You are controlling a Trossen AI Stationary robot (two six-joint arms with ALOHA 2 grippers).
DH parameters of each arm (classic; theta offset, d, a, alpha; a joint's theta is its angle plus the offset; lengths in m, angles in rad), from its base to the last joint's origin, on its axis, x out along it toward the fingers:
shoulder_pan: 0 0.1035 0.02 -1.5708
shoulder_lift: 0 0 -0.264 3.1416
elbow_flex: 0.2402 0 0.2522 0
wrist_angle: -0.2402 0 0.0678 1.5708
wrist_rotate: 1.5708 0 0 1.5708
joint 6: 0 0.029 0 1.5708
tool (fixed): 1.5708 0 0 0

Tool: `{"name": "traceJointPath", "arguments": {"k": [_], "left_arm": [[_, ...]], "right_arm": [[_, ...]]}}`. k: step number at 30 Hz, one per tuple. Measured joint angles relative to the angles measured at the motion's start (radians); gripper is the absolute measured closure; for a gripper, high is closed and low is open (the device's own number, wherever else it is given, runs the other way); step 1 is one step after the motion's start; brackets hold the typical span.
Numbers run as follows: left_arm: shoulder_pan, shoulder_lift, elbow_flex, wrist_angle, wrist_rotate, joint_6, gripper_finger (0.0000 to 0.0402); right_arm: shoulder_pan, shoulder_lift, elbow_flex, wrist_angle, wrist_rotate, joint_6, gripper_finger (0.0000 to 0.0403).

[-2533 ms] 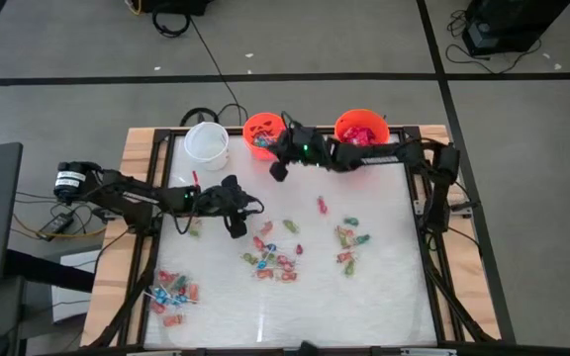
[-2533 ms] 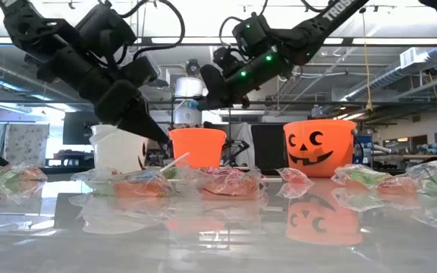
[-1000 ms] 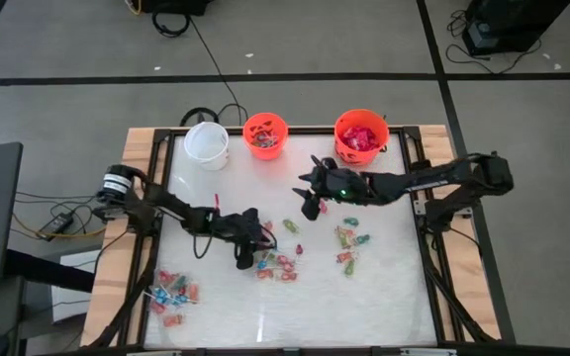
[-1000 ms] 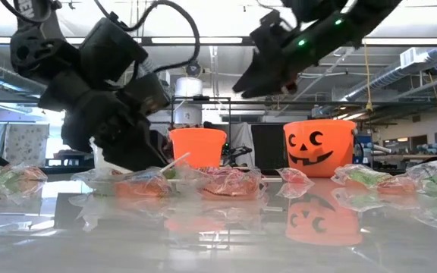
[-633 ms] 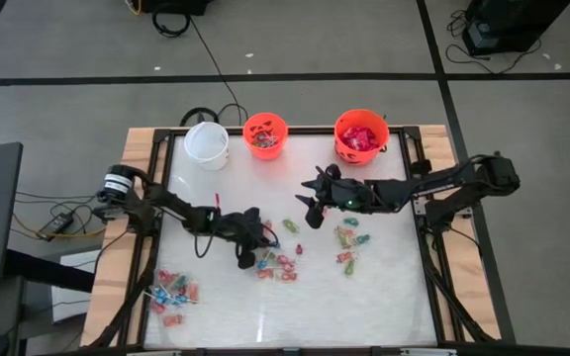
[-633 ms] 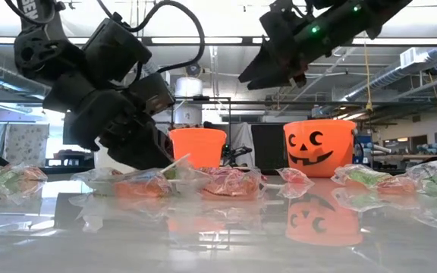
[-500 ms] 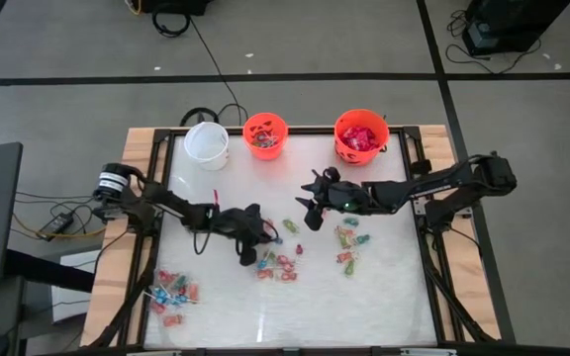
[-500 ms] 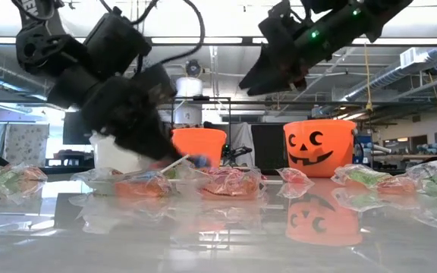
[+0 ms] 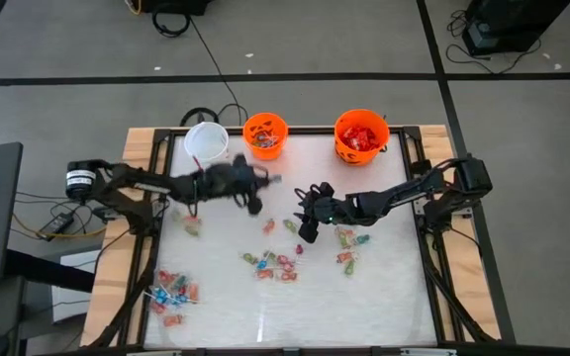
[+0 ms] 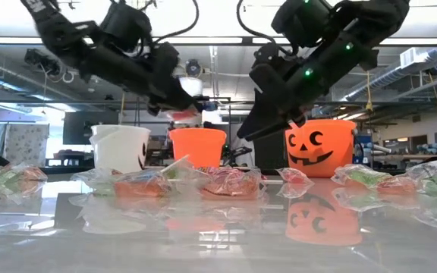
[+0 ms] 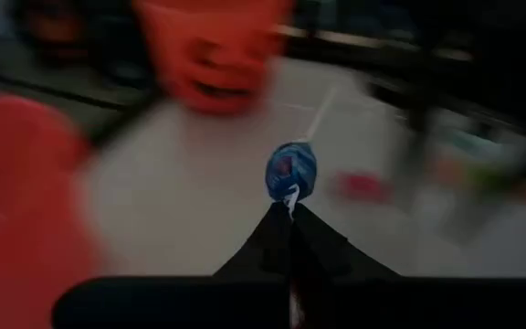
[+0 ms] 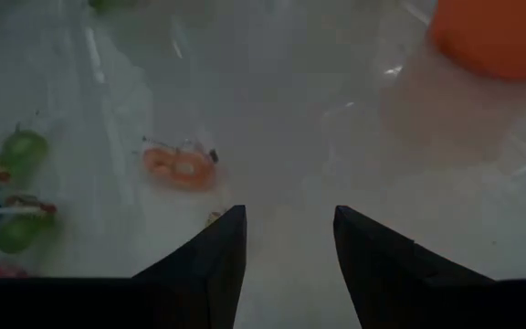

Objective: Sort candy by brand, put in halloween buckets
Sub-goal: Put the blue lollipop into the left orange bucket

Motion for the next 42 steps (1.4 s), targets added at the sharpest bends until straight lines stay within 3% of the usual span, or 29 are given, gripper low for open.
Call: {"name": "traceJointPath", "arguments": {"k": [3,7,12,18,24,29,34,39,42], "left_arm": [[0.124,0.0,0.045,-0.01,0.004,0.032,0.0399],[0.251,0.007,0.124,-0.076,0.096,0.02,0.0399],[0.283,0.006,0.158,-0.16,0.135,0.006,0.04],[0.183,0.005,0.144,-0.355,0.154,-0.031,0.04],[0.014,0.005,0.043,-0.359,0.146,-0.071,0.04],[-0.068,0.007,-0.051,-0.205,0.1,-0.149,0.04],[-0.111,0.052,-0.144,0.019,0.058,-0.22,0.0396],[-0.137,0.125,-0.206,0.206,0.046,-0.258,0.0374],[-0.149,0.147,-0.214,0.207,0.047,-0.273,0.036]], "right_arm": [[-0.006,-0.004,0.0,0.01,-0.016,-0.006,0.0225],[-0.004,-0.016,0.001,0.017,-0.018,-0.025,0.0225],[0.01,-0.018,0.001,-0.008,-0.018,-0.028,0.0225],[0.013,-0.018,0.001,-0.038,0.002,-0.028,0.0225],[0.012,-0.018,0.0,-0.054,0.003,-0.034,0.0224],[0.002,-0.012,0.0,0.015,-0.063,-0.084,0.022],[0.0,0.086,0.02,0.217,-0.225,-0.136,0.0209],[-0.014,0.171,0.093,0.166,-0.176,-0.203,0.018],[-0.023,0.183,0.118,0.14,-0.162,-0.235,0.0163]]}}
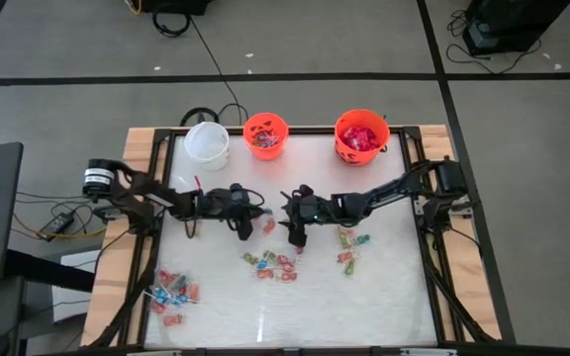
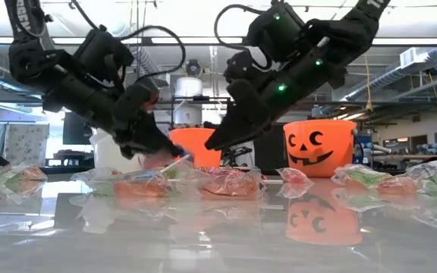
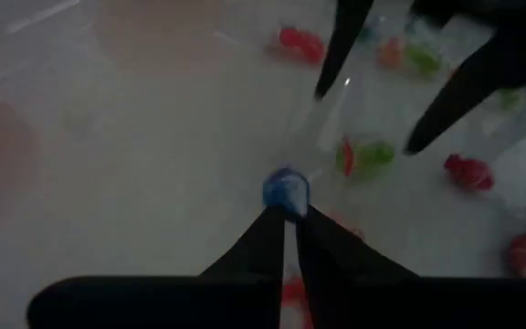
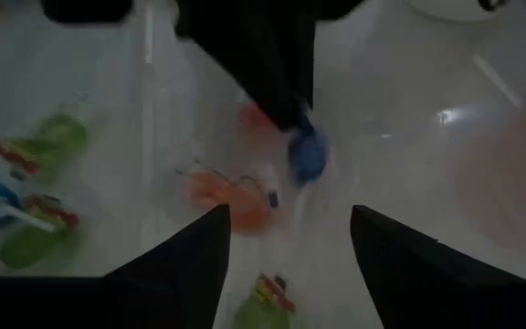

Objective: Sort candy by brand, put in halloween buckets
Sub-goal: Put the blue lollipop into the left orange bucket

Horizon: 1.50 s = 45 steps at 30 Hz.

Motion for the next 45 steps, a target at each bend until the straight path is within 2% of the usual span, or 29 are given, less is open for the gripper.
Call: {"name": "traceJointPath", "arguments": {"k": [5,9,15,18,25,30,34,40,45], "left_arm": [[-0.017,0.03,0.007,-0.012,0.003,0.0,0.0343],[-0.016,0.031,0.008,-0.004,-0.007,0.015,0.0337],[-0.016,0.027,0.008,0.025,-0.016,0.053,0.0336],[-0.016,0.027,0.008,0.026,-0.016,0.078,0.0337],[0.026,-0.005,0.008,0.041,-0.016,0.092,0.0337],[0.057,-0.041,0.008,0.045,-0.017,0.083,0.0337],[0.076,-0.048,0.009,0.044,-0.017,0.082,0.0337],[0.092,-0.049,0.008,0.04,-0.017,0.056,0.0337],[0.107,-0.049,0.008,0.044,-0.039,0.05,0.0337]], "right_arm": [[-0.014,-0.002,0.019,-0.008,-0.011,-0.058,0.0155],[-0.052,0.045,0.03,0.007,-0.068,-0.065,0.016],[-0.112,0.121,0.055,0.002,-0.064,-0.167,0.0175],[-0.139,0.127,0.062,0.001,-0.104,-0.215,0.0185],[-0.193,0.127,0.062,-0.014,-0.273,-0.294,0.0201],[-0.201,0.13,0.062,-0.018,-0.303,-0.33,0.0202],[-0.214,0.188,0.098,-0.023,-0.341,-0.36,0.0214],[-0.217,0.257,0.189,-0.092,-0.37,-0.347,0.0271],[-0.214,0.211,0.193,-0.165,-0.357,-0.345,0.0374]]}}
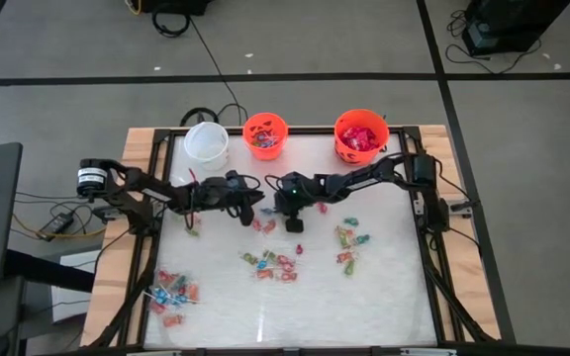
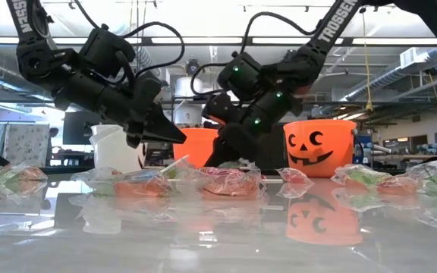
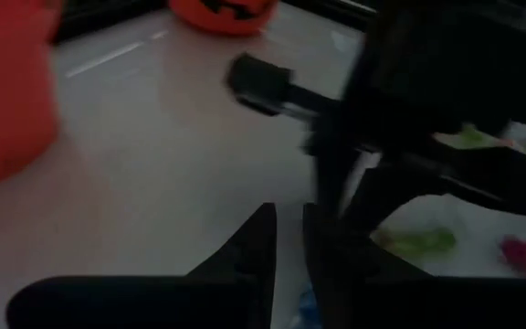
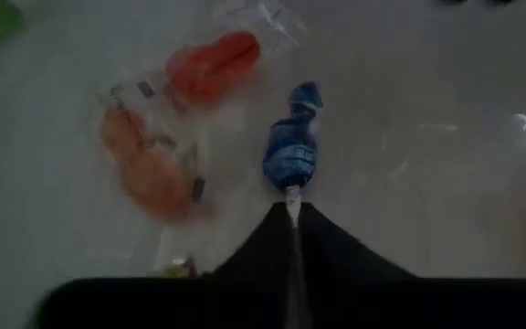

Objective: Sort candy by brand, put in halloween buckets
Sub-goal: Put the blue lollipop into the left orange bucket

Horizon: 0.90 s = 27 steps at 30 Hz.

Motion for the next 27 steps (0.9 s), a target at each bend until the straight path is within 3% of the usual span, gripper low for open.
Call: {"name": "traceJointPath", "arguments": {"k": [9,15,21,27], "left_arm": [[0.075,-0.05,0.0,0.005,0.001,-0.177,0.0337],[0.095,-0.055,0.0,0.051,0.005,-0.031,0.0337],[0.092,-0.055,0.0,0.051,0.006,0.051,0.0337],[0.085,-0.055,0.0,0.047,0.082,0.007,0.0337]], "right_arm": [[-0.041,-0.176,-0.003,-0.002,0.037,0.098,0.0395],[-0.122,-0.27,-0.001,0.179,0.145,0.081,0.0395],[-0.218,-0.224,0.048,0.27,0.194,0.125,0.0395],[-0.27,-0.103,0.255,0.054,0.196,0.188,0.0391]]}}
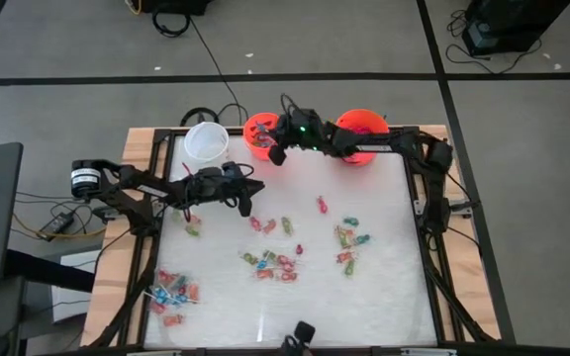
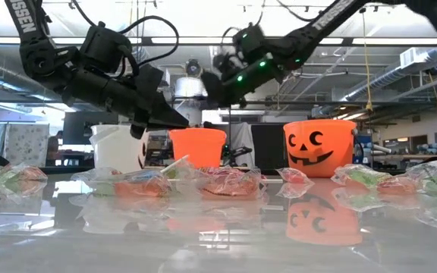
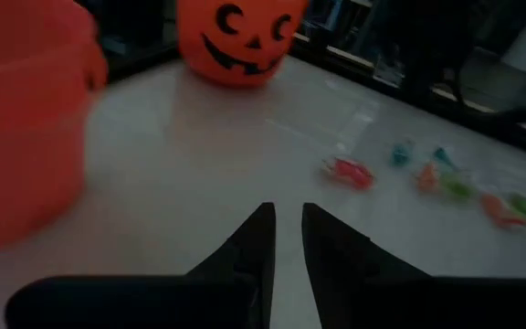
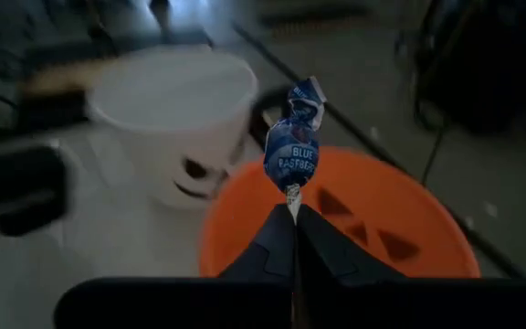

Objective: Sort candy by brand, put in halloween buckets
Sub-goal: Put the blue lollipop into the left orange bucket, then put the pink lollipop into the left orange bucket

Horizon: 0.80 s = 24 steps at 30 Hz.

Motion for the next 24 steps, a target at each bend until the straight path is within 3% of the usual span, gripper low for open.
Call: {"name": "traceJointPath", "arguments": {"k": [4,10,15,18,24], "left_arm": [[-0.005,0.0,-0.007,-0.008,0.065,-0.012,0.0337],[-0.006,0.0,-0.007,-0.007,0.076,-0.064,0.0337],[-0.038,0.0,-0.007,-0.024,0.108,-0.066,0.0337],[-0.064,0.001,-0.007,-0.036,0.108,-0.061,0.0337],[-0.107,-0.012,-0.007,-0.031,0.106,-0.089,0.0337]], "right_arm": [[-0.02,0.051,0.118,-0.159,0.013,0.054,0.0363],[-0.036,0.067,0.13,-0.168,0.015,0.038,0.028],[-0.022,0.017,0.13,-0.249,-0.049,0.046,0.022],[0.034,-0.033,0.13,-0.334,-0.039,0.017,0.0209],[0.175,-0.114,0.13,-0.51,0.105,-0.034,0.0215]]}}
